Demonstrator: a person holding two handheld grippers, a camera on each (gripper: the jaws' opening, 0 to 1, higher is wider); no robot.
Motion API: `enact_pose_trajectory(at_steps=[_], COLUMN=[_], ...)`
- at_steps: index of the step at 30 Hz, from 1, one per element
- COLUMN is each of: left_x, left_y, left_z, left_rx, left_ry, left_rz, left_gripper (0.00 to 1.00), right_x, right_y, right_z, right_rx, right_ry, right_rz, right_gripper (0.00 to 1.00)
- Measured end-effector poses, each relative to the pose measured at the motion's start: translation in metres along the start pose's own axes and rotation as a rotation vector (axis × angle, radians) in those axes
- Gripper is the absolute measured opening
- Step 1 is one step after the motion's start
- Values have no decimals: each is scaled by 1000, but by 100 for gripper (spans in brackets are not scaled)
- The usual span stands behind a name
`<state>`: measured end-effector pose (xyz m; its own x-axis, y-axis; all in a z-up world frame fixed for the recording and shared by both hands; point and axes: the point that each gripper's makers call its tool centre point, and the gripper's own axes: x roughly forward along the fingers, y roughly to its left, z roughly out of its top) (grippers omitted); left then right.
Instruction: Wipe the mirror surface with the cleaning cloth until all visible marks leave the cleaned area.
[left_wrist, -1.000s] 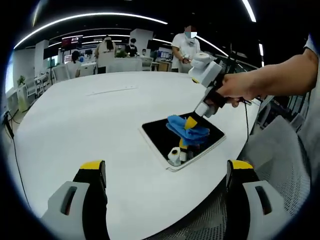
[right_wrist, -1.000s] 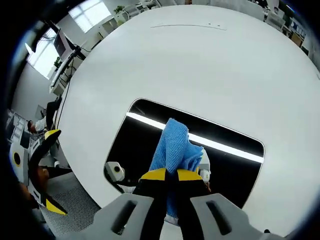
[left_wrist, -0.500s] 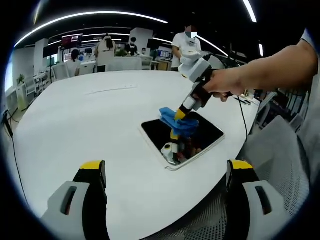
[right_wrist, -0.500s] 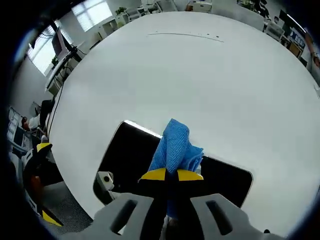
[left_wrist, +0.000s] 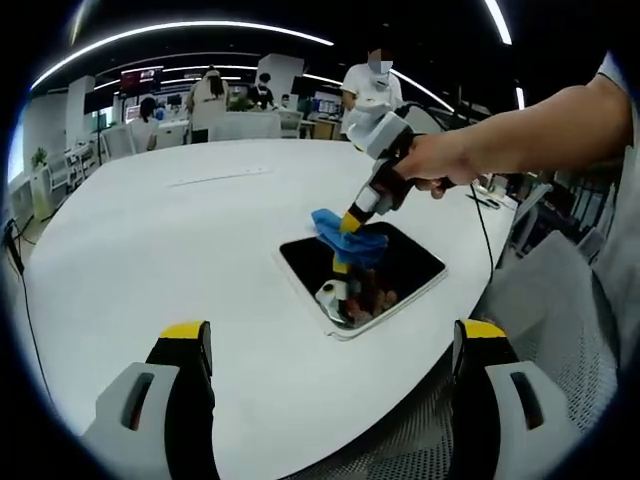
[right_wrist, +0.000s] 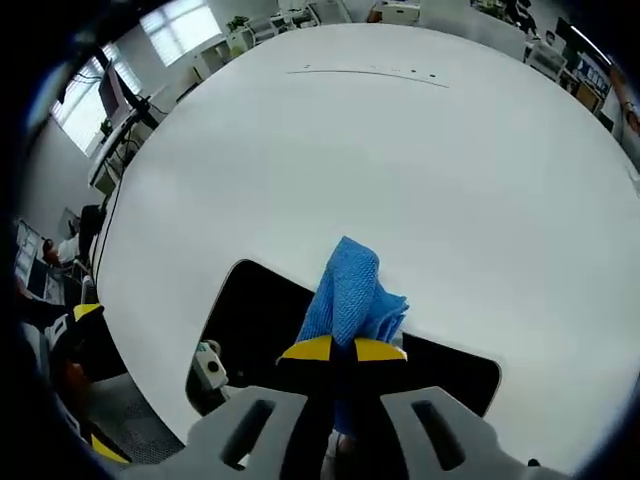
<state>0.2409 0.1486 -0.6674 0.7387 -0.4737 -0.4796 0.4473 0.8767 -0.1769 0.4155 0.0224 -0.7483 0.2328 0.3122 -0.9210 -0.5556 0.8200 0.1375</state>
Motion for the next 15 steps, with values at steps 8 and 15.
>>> enact_pose_trajectory(at_steps=[8, 15], left_x=[0, 0], left_y=[1, 0], left_z=[1, -1], left_rx=[-2, 0], left_ry=[-3, 3], left_rz=[0, -5], left_gripper=[99, 99], right_x=[-4, -9], right_y=[-2, -5], right_z=[-5, -10], right_rx=[6, -6], right_ry=[4, 8], right_rz=[-2, -6], right_gripper=[0, 0])
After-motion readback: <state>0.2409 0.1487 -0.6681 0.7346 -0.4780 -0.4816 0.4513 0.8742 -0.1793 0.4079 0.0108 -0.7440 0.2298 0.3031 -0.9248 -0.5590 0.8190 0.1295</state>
